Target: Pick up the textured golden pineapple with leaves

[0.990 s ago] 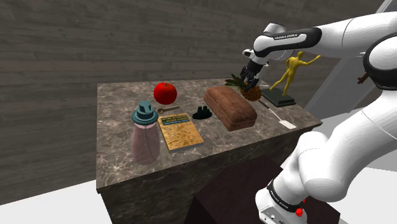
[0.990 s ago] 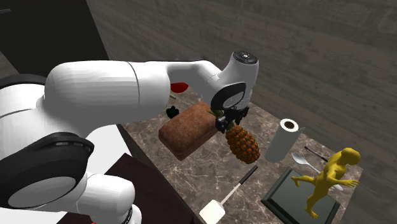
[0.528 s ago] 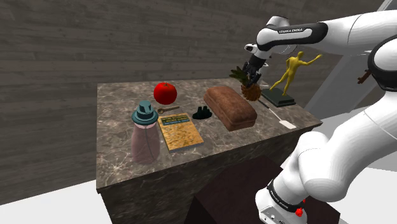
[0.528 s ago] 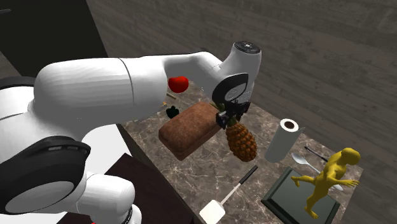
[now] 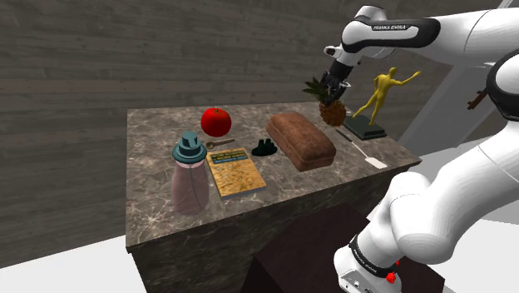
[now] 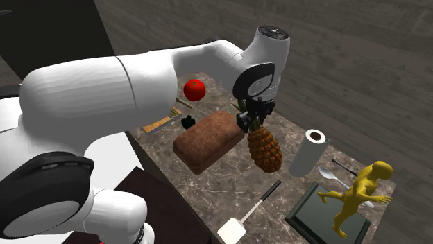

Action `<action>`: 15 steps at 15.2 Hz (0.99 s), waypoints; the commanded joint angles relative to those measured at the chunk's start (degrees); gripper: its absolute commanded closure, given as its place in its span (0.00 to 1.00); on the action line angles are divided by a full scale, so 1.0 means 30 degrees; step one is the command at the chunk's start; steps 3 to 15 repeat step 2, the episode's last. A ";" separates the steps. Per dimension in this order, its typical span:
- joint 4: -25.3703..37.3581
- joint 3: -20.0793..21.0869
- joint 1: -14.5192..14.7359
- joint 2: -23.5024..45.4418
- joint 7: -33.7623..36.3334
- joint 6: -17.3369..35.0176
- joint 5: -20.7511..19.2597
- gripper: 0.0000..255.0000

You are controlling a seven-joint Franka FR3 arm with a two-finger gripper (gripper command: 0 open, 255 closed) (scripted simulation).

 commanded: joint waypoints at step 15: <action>0.0360 0.0006 0.0012 0.0013 -0.0031 -0.0325 0.0026 1.00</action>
